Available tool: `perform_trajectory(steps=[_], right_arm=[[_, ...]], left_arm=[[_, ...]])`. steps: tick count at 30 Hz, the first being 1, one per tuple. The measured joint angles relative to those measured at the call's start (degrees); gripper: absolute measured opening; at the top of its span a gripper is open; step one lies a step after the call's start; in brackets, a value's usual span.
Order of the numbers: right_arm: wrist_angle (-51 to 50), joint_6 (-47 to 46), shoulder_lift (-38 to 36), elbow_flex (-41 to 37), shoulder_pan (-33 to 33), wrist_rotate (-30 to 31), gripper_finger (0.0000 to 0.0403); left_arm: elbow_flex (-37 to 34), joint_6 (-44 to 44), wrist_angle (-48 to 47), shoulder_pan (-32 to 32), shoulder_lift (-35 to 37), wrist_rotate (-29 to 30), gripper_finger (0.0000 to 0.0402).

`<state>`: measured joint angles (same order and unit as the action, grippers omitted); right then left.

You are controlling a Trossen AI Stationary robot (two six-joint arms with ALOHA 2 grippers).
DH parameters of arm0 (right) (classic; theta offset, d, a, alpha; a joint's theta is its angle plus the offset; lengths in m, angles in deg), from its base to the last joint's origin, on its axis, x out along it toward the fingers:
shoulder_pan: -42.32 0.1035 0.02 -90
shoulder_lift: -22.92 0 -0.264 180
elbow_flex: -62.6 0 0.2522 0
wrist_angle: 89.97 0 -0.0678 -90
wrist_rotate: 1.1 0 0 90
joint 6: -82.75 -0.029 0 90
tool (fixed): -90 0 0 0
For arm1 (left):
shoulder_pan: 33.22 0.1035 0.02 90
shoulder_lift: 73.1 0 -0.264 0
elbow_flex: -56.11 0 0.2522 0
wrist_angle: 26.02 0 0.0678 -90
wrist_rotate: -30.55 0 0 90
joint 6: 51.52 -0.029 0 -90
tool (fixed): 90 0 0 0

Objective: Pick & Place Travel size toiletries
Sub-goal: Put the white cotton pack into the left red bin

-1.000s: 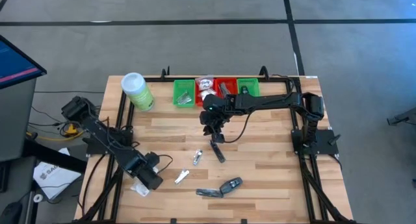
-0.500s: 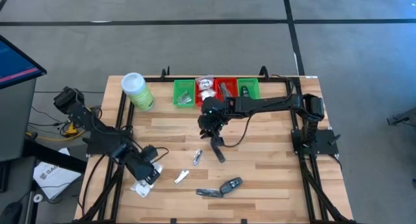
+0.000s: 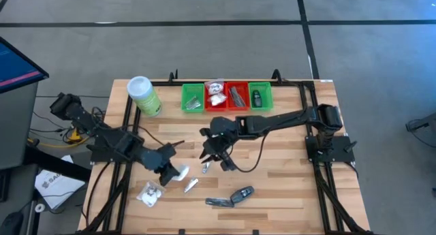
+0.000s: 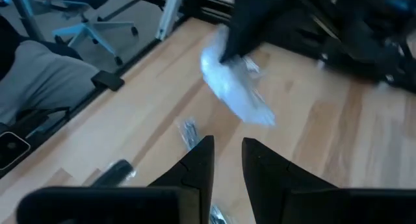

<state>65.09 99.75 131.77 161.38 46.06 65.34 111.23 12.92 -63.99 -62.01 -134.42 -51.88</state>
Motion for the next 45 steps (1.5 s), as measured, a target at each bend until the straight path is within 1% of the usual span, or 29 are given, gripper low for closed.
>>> perform_trajectory(steps=[7,9,11,14,22,24,27,31,32,35,38,41,45], right_arm=[[0.69,1.31,0.00,-0.01,1.86,3.03,0.0072],[0.93,1.47,0.00,0.01,2.23,4.99,0.0073],[0.98,1.60,0.00,-0.01,2.30,5.61,0.0079],[1.39,1.60,0.00,0.00,2.25,5.63,0.0103],[2.44,1.60,1.44,-0.14,2.72,5.86,0.0202],[5.21,1.66,2.27,0.15,3.06,5.77,0.0218],[5.47,2.23,3.07,-0.14,3.53,5.75,0.0231],[8.19,3.10,3.74,0.23,3.85,5.78,0.0234],[7.28,3.07,3.87,0.08,3.98,5.93,0.0233],[6.94,3.11,4.14,-0.05,4.21,8.12,0.0222],[6.94,3.11,3.91,0.03,4.31,10.02,0.0192],[6.75,3.11,4.00,0.01,4.29,10.13,0.0139],[5.84,4.70,4.00,0.01,4.29,10.13,0.0046]], left_arm=[[0.00,-8.12,5.57,5.00,-0.45,-3.44,0.0000],[0.00,-9.67,6.66,5.83,-0.73,-4.13,0.0000],[0.00,-10.47,7.56,6.38,-1.18,-4.86,0.0000],[0.00,-10.64,7.47,6.82,-1.96,-5.57,0.0000],[0.00,-11.82,8.90,7.09,-2.72,-5.70,0.0000],[0.00,-12.14,9.13,7.60,-2.93,-5.79,0.0000],[0.00,-13.20,9.43,8.51,-2.93,-5.91,0.0000],[0.00,-14.80,10.88,9.95,-2.93,-7.65,0.0000],[0.00,-14.96,11.10,10.31,-2.93,-8.02,0.0000],[0.00,-15.81,11.33,11.14,-2.93,-9.19,0.0000],[0.00,-16.04,11.52,11.77,-2.93,-9.92,0.0000],[0.00,-16.17,11.54,11.95,-2.93,-10.01,0.0000],[0.00,-16.21,11.59,11.97,-2.93,-9.95,0.0000]])
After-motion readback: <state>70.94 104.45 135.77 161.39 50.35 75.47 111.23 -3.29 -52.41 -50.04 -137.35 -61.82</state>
